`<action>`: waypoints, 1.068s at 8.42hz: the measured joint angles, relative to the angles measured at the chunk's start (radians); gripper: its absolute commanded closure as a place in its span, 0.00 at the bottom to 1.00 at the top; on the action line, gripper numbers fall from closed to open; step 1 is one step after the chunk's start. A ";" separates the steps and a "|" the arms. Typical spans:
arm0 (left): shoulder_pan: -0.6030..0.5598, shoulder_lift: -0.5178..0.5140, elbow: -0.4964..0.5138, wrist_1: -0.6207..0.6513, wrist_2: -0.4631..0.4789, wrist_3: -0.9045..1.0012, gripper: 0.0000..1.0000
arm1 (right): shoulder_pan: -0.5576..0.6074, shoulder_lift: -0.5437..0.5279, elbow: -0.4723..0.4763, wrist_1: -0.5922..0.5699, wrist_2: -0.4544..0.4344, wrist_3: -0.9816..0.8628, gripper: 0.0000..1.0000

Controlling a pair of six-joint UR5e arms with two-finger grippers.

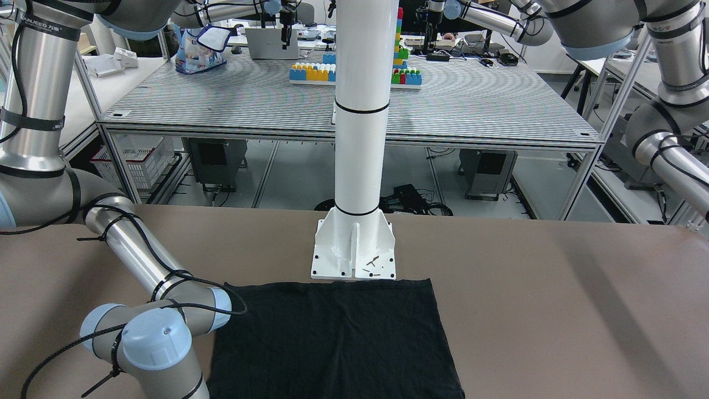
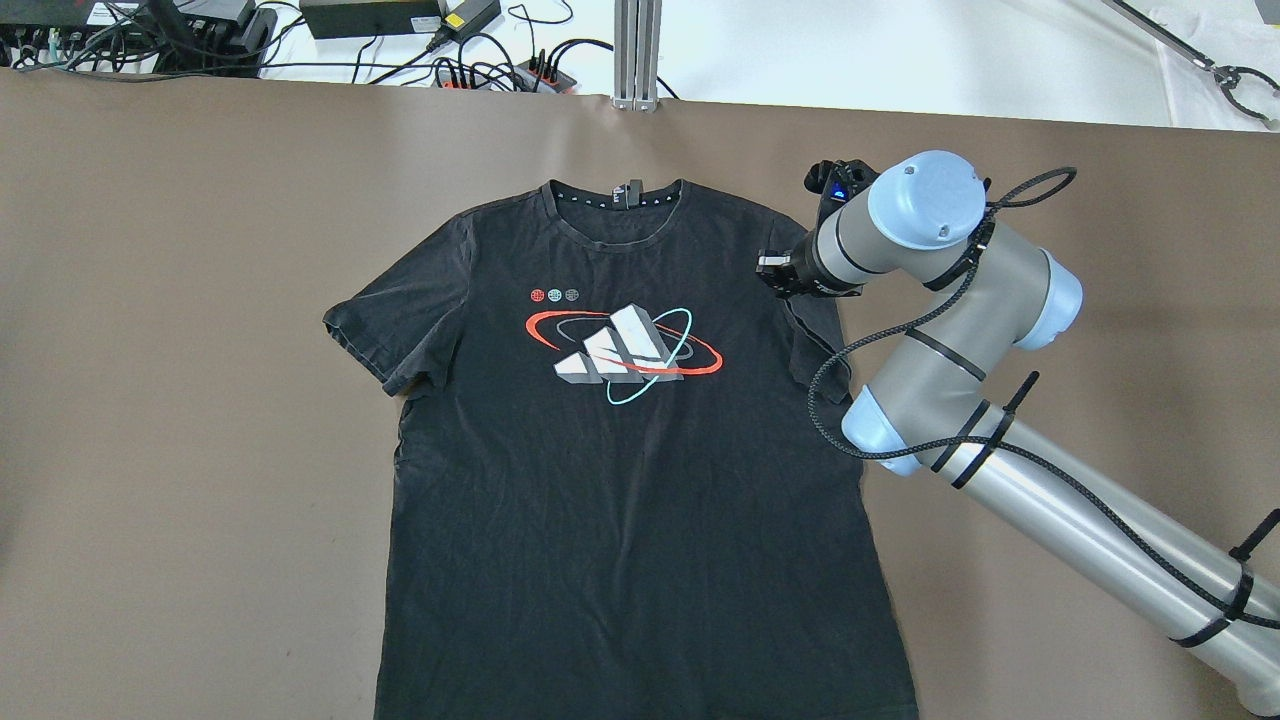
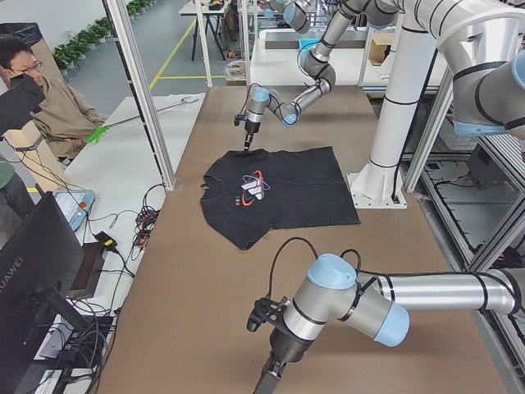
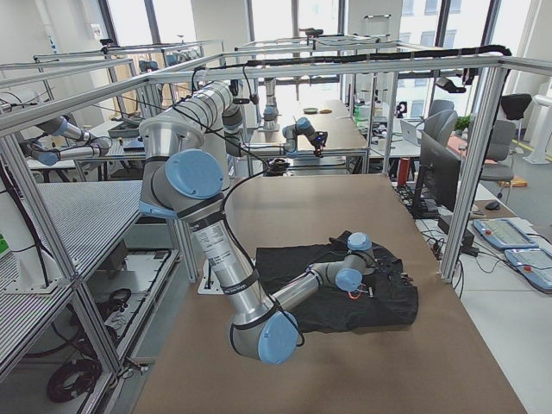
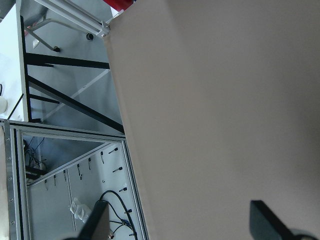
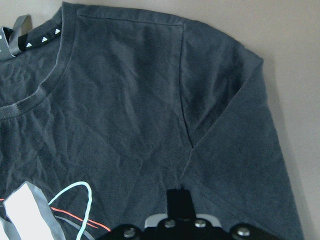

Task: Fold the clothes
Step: 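Lower the right gripper onto the shirt near the collar and sleeve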

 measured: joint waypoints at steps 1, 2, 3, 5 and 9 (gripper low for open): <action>0.000 0.000 0.000 -0.001 -0.005 0.000 0.00 | -0.008 0.013 -0.011 0.001 -0.005 0.006 1.00; 0.000 0.000 0.000 -0.001 -0.008 0.000 0.00 | -0.020 0.020 -0.017 0.001 -0.013 0.014 1.00; 0.000 0.000 0.000 -0.001 -0.009 -0.001 0.00 | -0.035 0.023 -0.019 0.002 -0.028 0.019 1.00; 0.000 0.000 0.003 0.000 -0.010 -0.001 0.00 | -0.060 0.024 -0.020 0.003 -0.055 0.022 0.75; 0.026 -0.039 0.010 0.003 -0.182 -0.042 0.00 | -0.069 0.023 -0.020 0.015 -0.062 0.022 0.05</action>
